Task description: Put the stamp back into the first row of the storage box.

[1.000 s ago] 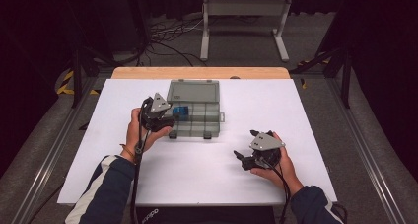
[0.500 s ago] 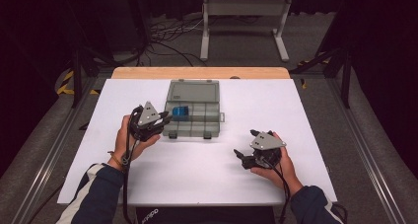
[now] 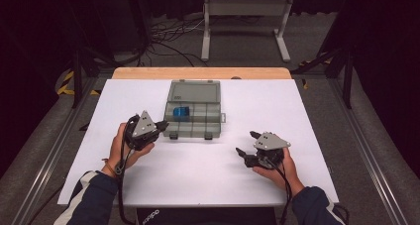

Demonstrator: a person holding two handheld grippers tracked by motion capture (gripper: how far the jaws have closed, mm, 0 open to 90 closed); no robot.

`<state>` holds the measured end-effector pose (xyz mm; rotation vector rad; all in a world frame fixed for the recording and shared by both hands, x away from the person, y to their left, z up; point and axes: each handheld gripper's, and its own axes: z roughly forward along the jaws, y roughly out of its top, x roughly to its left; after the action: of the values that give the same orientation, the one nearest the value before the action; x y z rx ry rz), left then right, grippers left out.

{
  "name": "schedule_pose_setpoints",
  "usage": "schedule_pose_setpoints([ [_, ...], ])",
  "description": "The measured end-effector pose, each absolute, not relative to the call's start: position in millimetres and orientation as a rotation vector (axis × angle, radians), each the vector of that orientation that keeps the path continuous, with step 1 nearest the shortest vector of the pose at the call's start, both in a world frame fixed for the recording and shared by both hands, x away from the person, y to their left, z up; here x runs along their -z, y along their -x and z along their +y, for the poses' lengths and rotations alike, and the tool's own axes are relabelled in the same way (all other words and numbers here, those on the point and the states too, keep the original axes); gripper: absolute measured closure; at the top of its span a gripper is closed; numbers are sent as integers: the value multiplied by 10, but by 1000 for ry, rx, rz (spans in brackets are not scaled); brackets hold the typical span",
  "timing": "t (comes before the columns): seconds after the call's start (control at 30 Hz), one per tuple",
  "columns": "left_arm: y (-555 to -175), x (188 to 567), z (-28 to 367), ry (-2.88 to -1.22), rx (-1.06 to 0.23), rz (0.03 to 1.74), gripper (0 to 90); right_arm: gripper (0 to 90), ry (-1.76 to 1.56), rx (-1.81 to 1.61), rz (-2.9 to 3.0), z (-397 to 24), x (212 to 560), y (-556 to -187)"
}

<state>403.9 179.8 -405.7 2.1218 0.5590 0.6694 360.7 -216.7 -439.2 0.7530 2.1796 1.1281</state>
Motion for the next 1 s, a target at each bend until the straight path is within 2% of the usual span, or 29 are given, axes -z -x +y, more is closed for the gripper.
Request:
schedule_pose_setpoints([
  [0.17,-3984,4109,1866,-2140,-676,542,876,348,-756,-1146,2184,-2183,4384,-3606],
  [0.2,-3973,4114,1882,-2143,-674,539,887,402,-757,-1159,2189,-2192,4379,-3605],
  [0.27,-3945,4130,1918,-2144,-678,536,890,414,-758,-1160,2188,-2195,4377,-3605],
  [0.5,-3887,4203,2032,-2143,-668,534,896,585,-763,-1175,2204,-2219,4368,-3609],
  [0.63,-3860,4252,2076,-2148,-656,531,895,753,-758,-1187,2221,-2227,4359,-3600],
  [0.77,-3840,4294,2097,-2154,-643,526,895,872,-751,-1167,2245,-2224,4359,-3608],
  [0.83,-3835,4307,2098,-2155,-634,527,895,900,-746,-1160,2259,-2223,4364,-3612],
  [1.0,-3837,4336,2099,-2157,-622,526,895,900,-749,-1149,2269,-2209,4373,-3625],
])
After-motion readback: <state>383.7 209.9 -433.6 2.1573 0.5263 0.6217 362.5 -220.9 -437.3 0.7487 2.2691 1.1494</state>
